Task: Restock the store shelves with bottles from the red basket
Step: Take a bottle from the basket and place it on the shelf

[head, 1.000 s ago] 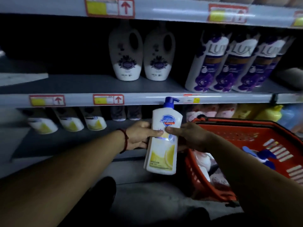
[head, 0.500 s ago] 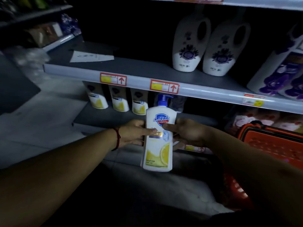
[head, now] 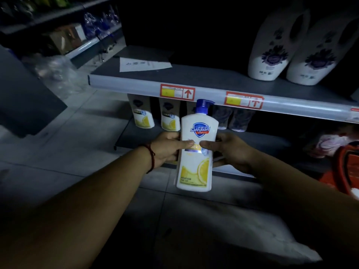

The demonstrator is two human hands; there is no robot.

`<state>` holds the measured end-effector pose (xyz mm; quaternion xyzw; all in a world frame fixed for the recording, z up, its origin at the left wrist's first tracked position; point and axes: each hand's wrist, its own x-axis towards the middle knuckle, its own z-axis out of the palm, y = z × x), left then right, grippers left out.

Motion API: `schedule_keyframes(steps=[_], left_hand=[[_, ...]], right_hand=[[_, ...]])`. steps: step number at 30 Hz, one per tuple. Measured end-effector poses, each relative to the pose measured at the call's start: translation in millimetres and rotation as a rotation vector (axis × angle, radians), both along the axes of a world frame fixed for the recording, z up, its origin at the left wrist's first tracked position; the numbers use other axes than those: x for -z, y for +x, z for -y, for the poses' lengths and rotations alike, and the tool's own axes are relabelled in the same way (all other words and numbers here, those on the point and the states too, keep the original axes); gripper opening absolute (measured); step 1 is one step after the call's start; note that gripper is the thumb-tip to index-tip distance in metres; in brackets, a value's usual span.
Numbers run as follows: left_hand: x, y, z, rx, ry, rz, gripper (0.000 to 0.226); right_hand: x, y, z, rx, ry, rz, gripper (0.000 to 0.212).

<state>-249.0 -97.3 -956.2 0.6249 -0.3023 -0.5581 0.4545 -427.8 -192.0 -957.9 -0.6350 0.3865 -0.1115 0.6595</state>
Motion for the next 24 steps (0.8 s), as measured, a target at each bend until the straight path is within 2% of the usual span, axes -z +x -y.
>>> schedule_keyframes(steps=[2,6,9,13,19,24], left_hand=[[9,24,-5,-0.018,0.021,-0.014,0.017],[33,78,-10,-0.032,0.08,-0.01,0.025],[48,121,-3,-0.015,0.086,0.002,0.027],[70,175,14,-0.019,0.018,0.013,0.03],[95,236,39,-0.098,-0.073,-0.007,0.028],[104,262,50,-0.22,-0.231,0.077,0.032]], right_hand=[[6,24,1,-0.029,0.017,-0.019,0.034],[30,83,0,-0.08,0.02,-0.057,0.033],[50,127,2,-0.043,0.044,-0.052,0.03],[64,182,13,0.041,0.093,-0.021,0.017],[70,255,41,0.038,-0.03,-0.086,0.031],[74,293,59,0.026,-0.202,-0.075,0.031]])
